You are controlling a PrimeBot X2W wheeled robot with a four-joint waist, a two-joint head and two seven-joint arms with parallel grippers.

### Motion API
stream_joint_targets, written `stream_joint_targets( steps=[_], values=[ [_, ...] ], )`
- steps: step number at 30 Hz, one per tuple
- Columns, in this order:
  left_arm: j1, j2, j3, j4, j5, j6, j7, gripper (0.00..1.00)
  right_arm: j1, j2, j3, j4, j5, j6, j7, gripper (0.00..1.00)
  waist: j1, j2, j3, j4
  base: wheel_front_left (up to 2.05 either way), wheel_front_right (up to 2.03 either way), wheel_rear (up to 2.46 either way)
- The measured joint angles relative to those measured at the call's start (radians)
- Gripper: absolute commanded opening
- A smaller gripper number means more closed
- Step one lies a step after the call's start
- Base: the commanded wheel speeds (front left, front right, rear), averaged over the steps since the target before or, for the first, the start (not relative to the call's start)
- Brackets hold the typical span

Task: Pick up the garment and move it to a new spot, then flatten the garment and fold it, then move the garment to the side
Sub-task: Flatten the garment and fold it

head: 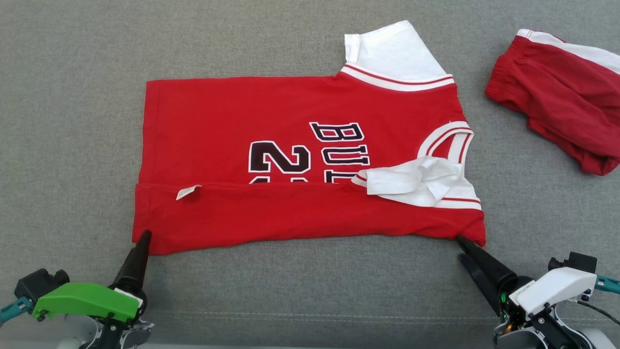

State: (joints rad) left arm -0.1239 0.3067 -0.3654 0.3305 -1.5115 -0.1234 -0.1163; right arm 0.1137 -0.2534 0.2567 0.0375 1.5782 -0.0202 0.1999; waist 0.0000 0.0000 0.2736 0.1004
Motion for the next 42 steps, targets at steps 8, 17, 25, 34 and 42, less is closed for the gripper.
stream_joint_targets(
  steps=[8,17,25,34,42],
  values=[
    [0.002,0.103,-0.023,-0.041,0.068,0.000,0.023,1.00,-0.001,-0.117,0.019,-0.109,-0.115,0.000,0.030,1.00,0.0000,0.0000,0.001,-0.015,0.00,0.00,0.00],
    [-0.125,0.213,-0.049,-0.185,0.177,0.000,0.080,1.00,-0.183,-0.234,-0.015,-0.237,-0.263,-0.037,0.028,1.00,0.0000,0.0000,0.035,-0.003,0.00,0.00,0.00],
    [-0.258,0.239,-0.030,-0.243,0.119,0.000,0.174,1.00,-0.389,-0.274,-0.009,-0.230,-0.365,-0.096,0.065,1.00,0.0000,0.0000,0.095,0.019,0.00,0.00,0.00],
    [-0.394,0.241,-0.005,-0.204,-0.059,0.000,0.333,1.00,-0.638,-0.301,0.061,-0.111,-0.487,-0.106,0.179,1.00,0.0000,0.0000,0.199,0.032,0.00,0.00,0.00],
    [-0.518,0.282,0.044,-0.127,-0.109,0.000,0.420,1.00,-0.831,-0.284,0.094,0.008,-0.570,-0.106,0.273,1.00,0.0000,0.0000,0.284,0.041,0.00,0.00,0.00]
  ],
)
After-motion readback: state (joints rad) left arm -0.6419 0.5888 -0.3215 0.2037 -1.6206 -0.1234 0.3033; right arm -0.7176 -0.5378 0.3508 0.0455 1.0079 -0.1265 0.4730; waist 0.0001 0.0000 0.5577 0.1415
